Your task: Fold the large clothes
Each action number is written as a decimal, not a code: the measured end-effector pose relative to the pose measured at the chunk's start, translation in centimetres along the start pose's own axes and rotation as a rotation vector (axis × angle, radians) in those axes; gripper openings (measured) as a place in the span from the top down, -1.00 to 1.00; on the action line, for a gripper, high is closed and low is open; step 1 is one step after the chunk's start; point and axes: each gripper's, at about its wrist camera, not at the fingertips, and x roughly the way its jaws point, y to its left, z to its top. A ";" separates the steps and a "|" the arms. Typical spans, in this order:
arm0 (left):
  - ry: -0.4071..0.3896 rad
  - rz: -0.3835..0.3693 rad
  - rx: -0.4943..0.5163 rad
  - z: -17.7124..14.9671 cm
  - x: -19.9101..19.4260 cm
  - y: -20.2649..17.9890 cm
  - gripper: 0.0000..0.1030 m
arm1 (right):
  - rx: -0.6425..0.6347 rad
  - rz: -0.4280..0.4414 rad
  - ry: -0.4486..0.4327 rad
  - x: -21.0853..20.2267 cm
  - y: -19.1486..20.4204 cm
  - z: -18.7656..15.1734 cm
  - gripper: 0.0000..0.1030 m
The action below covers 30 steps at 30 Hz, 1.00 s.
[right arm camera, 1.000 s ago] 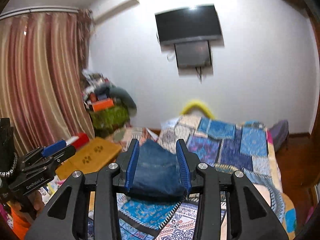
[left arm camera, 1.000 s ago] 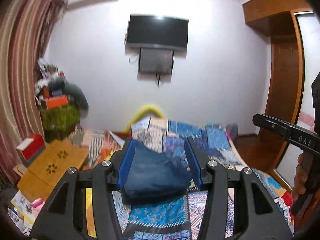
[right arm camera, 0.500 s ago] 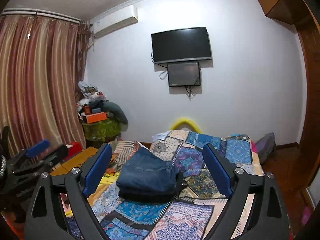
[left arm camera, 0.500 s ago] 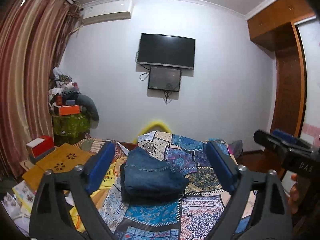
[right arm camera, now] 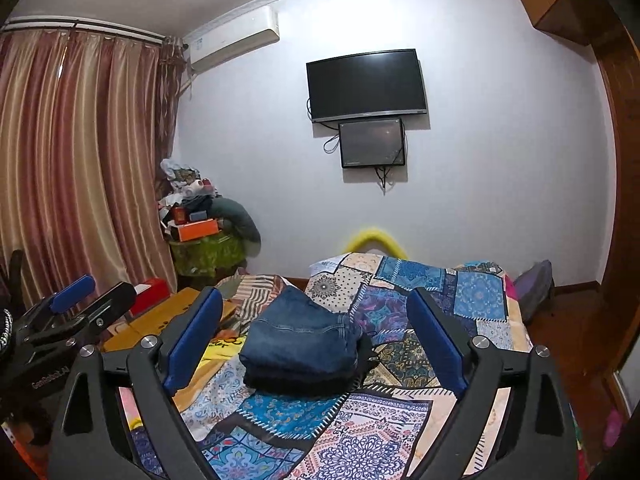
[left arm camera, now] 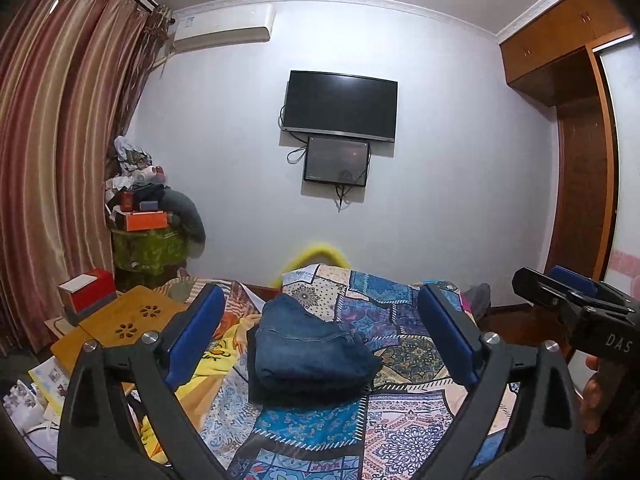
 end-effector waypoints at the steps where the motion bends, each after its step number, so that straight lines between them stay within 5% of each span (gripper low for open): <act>1: -0.002 0.001 0.003 0.0 0.0 -0.1 -0.90 | -0.001 0.000 0.001 0.0 0.0 0.0 -0.78; 30: 0.046 -0.032 0.010 -0.9 0.9 -0.9 -0.97 | -0.001 0.015 0.056 0.4 -0.3 -0.3 -0.79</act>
